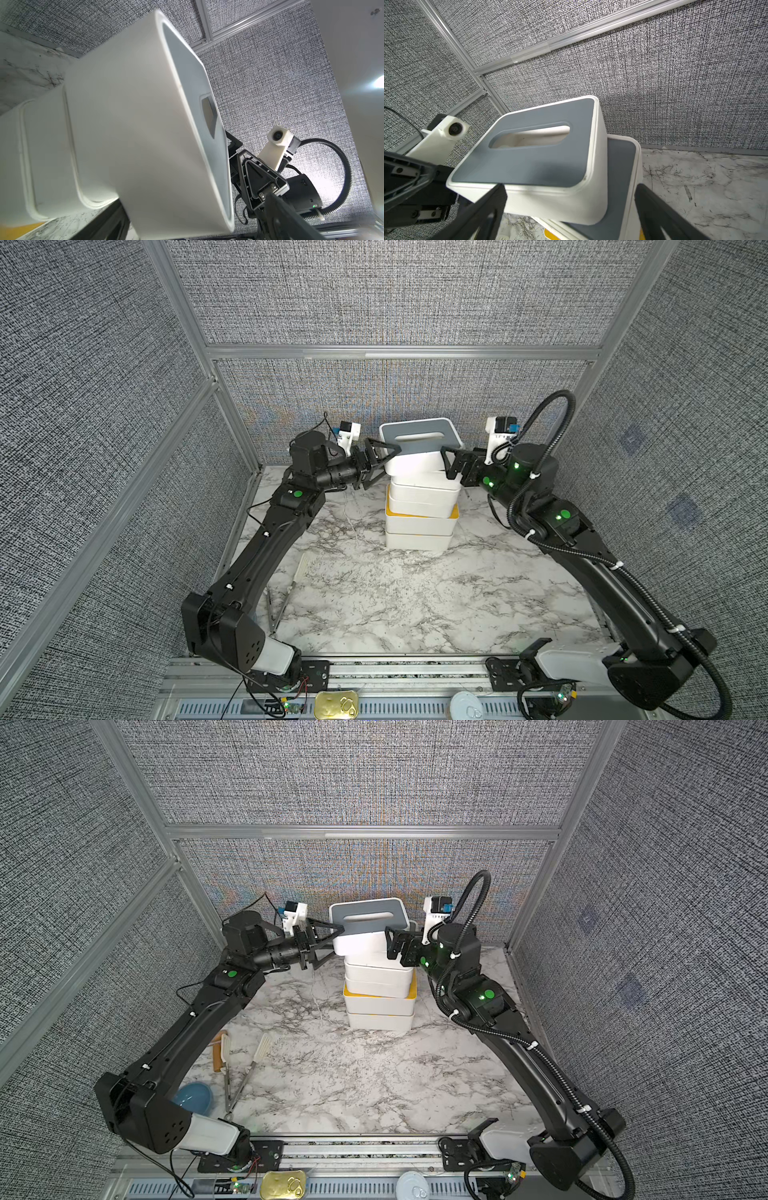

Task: Stack the tissue boxes
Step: Place the tissue box at the tissue box.

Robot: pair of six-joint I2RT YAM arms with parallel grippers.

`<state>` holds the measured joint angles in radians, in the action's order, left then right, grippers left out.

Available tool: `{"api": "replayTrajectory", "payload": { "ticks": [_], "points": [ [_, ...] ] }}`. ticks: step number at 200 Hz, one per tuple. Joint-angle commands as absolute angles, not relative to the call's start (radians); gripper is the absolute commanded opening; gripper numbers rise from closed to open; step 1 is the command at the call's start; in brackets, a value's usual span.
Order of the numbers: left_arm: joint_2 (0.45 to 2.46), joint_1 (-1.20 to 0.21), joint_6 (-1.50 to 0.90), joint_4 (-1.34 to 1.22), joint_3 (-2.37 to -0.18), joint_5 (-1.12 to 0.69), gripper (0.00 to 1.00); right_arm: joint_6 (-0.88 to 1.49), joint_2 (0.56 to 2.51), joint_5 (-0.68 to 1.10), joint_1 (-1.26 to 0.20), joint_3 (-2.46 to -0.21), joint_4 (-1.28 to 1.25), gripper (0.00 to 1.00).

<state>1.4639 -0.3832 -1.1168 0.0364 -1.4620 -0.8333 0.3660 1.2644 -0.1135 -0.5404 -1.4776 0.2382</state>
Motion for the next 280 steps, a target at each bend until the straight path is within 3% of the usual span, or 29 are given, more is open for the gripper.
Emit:
{"api": "replayTrajectory", "payload": {
  "ticks": [1, 58, 103, 171, 280],
  "points": [
    [1.449, -0.378, -1.019, 0.126, -1.464, -0.805, 0.99, 0.333, 1.245, -0.099, -0.538, -1.48, 0.232, 0.99],
    [1.456, -0.377, -0.906, 0.258, -1.521, -0.778, 0.99, 0.315, 1.223, -0.059, -0.495, -1.515, 0.286, 0.99],
    [1.409, -0.359, -0.789, 0.327, -1.525, -0.742, 0.99, 0.322, 1.239, 0.108, -0.413, -1.513, 0.292, 0.99],
    [1.412, -0.358, -0.727, 0.239, -1.5, -0.719, 0.99, 0.368, 1.298, 0.376, -0.299, -1.505, 0.249, 0.99],
    [1.438, -0.359, -0.714, 0.144, -1.53, -0.696, 0.99, 0.379, 1.322, 0.481, -0.296, -1.481, 0.189, 0.99]
  ]
}}
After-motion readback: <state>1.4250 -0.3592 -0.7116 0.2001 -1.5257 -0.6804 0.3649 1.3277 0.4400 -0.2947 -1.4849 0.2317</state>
